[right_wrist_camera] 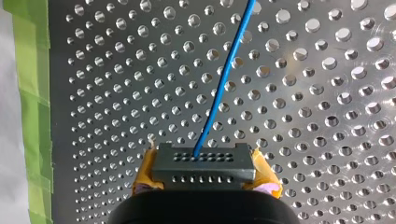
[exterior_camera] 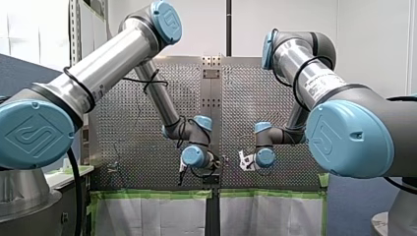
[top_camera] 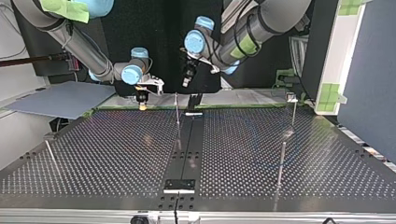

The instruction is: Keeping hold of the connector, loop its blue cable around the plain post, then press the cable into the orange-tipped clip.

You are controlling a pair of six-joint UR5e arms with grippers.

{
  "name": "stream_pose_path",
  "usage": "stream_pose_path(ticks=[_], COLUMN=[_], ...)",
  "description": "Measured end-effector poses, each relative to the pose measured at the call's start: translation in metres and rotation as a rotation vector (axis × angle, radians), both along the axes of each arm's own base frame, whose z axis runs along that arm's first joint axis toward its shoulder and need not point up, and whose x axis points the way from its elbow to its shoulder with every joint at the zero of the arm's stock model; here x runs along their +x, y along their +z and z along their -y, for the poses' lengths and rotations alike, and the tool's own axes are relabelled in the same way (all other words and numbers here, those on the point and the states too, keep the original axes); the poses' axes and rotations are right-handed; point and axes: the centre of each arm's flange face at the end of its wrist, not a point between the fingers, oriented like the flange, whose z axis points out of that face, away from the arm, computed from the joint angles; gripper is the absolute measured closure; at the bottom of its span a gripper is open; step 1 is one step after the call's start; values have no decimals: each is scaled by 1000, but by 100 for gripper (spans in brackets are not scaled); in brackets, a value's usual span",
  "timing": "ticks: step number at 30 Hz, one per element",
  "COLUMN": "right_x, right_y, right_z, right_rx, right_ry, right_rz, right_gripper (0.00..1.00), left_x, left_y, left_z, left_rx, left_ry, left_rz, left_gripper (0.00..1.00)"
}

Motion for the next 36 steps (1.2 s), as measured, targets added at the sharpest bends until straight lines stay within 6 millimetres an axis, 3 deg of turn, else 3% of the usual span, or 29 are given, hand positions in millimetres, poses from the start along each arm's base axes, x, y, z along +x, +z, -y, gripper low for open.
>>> stream_pose_path(ticks=[8,16,26,36], right_x=[0,0,1,1], right_y=[-1,-1,-1,-2], right_z=[0,0,0,0], right_rx=[0,0,1,2], right_ry=[0,2,9,10], right_rz=[2,4,10,10], right_gripper=[100,100,100,100], left_x=[-7,-1,1,-3], left_y=[5,8,-27,-32], left_z=[20,23,22,21], left_rx=[-105,-169,-129,-93], left_ry=[-61,-26,14,27], left_rz=[12,27,-10,-20], left_gripper=[0,0,0,0])
